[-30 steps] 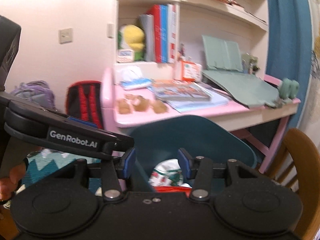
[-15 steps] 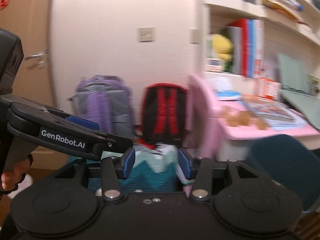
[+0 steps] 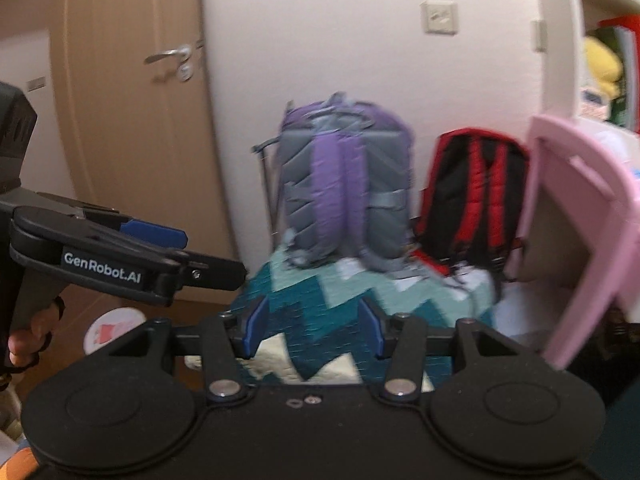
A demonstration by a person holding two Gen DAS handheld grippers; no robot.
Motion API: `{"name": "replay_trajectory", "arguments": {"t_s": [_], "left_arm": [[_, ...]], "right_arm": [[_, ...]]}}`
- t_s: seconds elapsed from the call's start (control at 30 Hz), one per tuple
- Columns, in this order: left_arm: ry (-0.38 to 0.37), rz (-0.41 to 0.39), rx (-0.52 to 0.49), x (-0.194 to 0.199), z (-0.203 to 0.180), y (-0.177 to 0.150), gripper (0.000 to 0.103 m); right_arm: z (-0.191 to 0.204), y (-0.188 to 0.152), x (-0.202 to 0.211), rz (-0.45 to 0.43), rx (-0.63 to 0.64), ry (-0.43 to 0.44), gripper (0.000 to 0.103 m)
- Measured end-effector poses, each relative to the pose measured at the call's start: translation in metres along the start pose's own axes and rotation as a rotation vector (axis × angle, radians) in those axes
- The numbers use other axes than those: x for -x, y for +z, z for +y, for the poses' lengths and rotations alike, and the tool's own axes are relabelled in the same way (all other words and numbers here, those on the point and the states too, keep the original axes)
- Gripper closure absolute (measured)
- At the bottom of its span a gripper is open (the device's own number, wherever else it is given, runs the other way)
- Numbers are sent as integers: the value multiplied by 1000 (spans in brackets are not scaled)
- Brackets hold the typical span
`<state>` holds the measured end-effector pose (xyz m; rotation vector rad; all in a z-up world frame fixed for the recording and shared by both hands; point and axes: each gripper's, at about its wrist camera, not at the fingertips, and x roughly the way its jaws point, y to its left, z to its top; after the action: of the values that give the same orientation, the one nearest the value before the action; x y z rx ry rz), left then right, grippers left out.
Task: Collect trash
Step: 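Swing both empty tools back toward the bed, then close left tool on white tissue while right tool grasps another white tissue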
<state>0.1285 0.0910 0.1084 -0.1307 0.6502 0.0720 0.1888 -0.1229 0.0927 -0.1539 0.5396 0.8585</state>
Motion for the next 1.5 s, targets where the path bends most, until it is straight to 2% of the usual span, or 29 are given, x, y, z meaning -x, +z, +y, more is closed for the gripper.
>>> {"name": "replay_trajectory", "arguments": {"t_s": [0.23,0.33,0.47,0.67,0.9,1.1,1.27,1.5], "left_arm": [[48,-3,68,-17,69,-35,8],[89,8,83,-31,99,-50,2],[96,35,144,-57,144,-76,1],[140,135,202,-110,204,-128,1],[179,316,255,-185,262,-212,1],[158,469,268,-243,287,-280,1],[126,550,208,-286,287,-325,1],[102,653,209,-351,287,-372,2]], "right_arm": [[33,-17,-63,47,14,87,53],[43,-26,-92,76,28,108,53],[55,-46,-132,133,65,120,53],[70,-86,-197,248,123,129,53],[76,-149,-279,439,68,191,53],[86,-207,-343,586,83,232,53],[90,-257,-395,705,85,255,54],[94,-318,-467,856,96,259,54]]}}
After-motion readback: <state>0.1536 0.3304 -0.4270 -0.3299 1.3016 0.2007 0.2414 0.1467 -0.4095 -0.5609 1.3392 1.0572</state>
